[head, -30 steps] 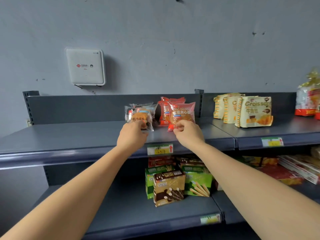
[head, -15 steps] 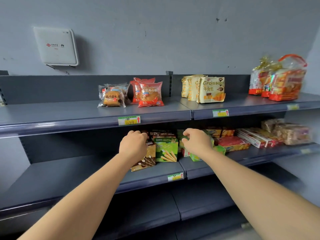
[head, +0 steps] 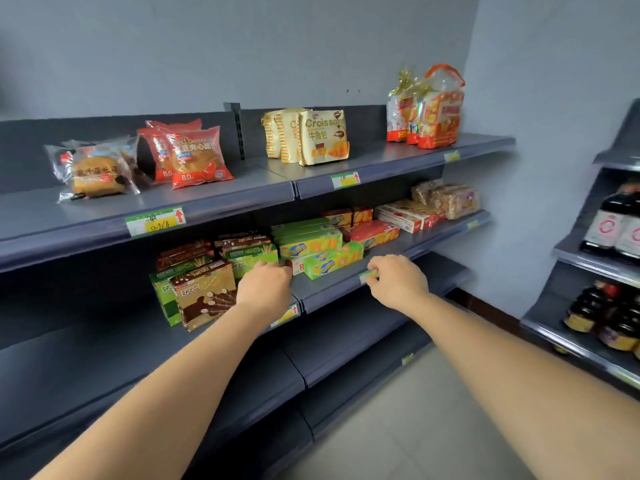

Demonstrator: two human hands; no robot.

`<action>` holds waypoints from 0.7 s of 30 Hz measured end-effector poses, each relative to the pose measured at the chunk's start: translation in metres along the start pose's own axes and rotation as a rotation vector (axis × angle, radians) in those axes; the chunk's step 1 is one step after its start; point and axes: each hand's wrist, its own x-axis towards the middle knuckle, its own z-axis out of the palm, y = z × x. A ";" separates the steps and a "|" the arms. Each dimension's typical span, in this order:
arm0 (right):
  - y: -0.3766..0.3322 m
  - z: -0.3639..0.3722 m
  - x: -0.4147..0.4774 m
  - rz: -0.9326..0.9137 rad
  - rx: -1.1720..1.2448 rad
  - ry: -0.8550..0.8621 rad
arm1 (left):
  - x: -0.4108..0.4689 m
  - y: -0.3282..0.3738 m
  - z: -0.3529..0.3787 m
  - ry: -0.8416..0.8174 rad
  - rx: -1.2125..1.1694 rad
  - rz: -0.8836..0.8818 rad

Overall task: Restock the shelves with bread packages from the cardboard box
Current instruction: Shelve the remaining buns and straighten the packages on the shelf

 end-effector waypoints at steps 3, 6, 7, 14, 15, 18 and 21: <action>0.028 0.001 -0.023 0.082 -0.057 -0.014 | 0.005 0.029 0.013 -0.028 -0.028 0.097; 0.060 0.002 -0.049 0.164 -0.094 -0.031 | 0.007 0.063 0.024 -0.061 -0.057 0.193; 0.071 0.002 -0.058 0.194 -0.104 -0.040 | 0.007 0.076 0.028 -0.069 -0.066 0.221; 0.155 -0.011 -0.132 0.390 -0.139 -0.096 | -0.002 0.181 0.047 -0.098 -0.109 0.459; 0.168 -0.013 -0.144 0.413 -0.143 -0.101 | -0.005 0.198 0.049 -0.105 -0.116 0.490; 0.207 -0.022 -0.183 0.475 -0.174 -0.123 | -0.017 0.253 0.054 -0.125 -0.137 0.560; 0.247 -0.031 -0.224 0.542 -0.204 -0.128 | -0.033 0.310 0.063 -0.149 -0.151 0.613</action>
